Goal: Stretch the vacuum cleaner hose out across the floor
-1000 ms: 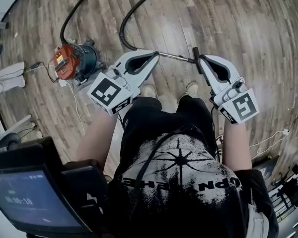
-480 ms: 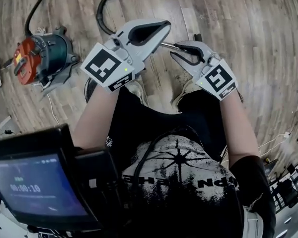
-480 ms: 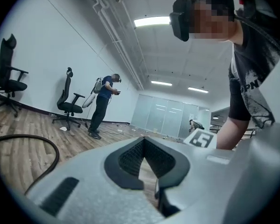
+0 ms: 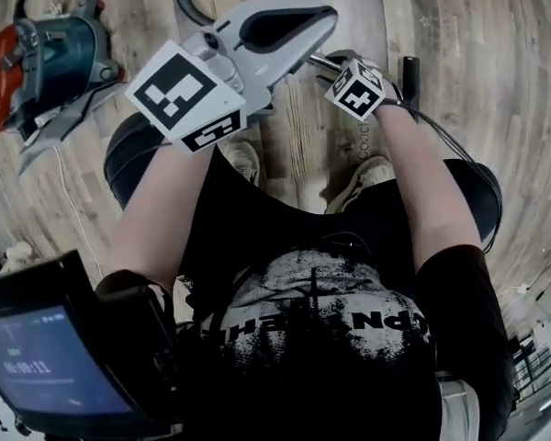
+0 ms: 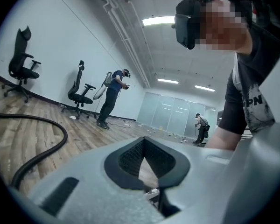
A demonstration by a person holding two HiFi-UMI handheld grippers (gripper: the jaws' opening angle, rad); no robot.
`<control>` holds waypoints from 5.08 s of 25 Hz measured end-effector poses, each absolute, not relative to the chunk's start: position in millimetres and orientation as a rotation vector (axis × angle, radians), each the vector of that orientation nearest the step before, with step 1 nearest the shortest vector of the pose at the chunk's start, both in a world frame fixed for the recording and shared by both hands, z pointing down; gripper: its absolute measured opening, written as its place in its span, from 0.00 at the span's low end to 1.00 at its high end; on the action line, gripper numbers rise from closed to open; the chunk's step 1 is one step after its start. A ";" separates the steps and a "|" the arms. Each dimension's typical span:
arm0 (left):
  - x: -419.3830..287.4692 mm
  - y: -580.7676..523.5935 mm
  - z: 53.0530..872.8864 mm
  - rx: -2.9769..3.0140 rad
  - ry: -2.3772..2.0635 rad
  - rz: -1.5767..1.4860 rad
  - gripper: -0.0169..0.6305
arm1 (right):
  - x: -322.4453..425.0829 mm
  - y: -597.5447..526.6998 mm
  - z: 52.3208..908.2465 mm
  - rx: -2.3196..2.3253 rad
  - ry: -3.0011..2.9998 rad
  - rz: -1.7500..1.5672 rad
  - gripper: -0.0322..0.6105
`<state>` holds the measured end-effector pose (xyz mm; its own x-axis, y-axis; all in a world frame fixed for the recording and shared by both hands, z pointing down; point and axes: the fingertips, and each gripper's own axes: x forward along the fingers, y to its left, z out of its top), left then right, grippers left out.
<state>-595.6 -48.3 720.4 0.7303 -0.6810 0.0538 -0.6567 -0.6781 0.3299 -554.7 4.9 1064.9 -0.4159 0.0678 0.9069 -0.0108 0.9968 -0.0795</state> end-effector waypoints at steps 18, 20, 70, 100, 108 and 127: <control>-630.1 -0.1 765.7 2.391 -1.249 -0.060 0.03 | -548.7 -4.6 1193.0 -0.066 -1.710 0.069 0.34; -632.7 0.9 770.8 2.352 -1.237 -0.078 0.03 | -547.3 -3.3 1197.4 -0.053 -1.703 0.063 0.34; -662.4 -112.0 1033.7 1.108 -1.063 -1.225 0.26 | -527.8 -54.3 1001.3 0.050 -1.811 -0.168 0.29; -700.3 -149.7 914.4 1.356 -1.199 -1.255 0.09 | -550.6 -87.0 1001.2 0.090 -1.910 -0.232 0.24; -703.6 -148.0 901.6 1.395 -1.272 -1.206 0.09 | -563.5 -91.9 1013.1 0.122 -1.903 -0.290 0.16; -689.3 -110.2 669.6 1.389 -1.284 -1.109 0.09 | -551.3 -42.7 777.6 0.102 -1.925 -0.201 0.16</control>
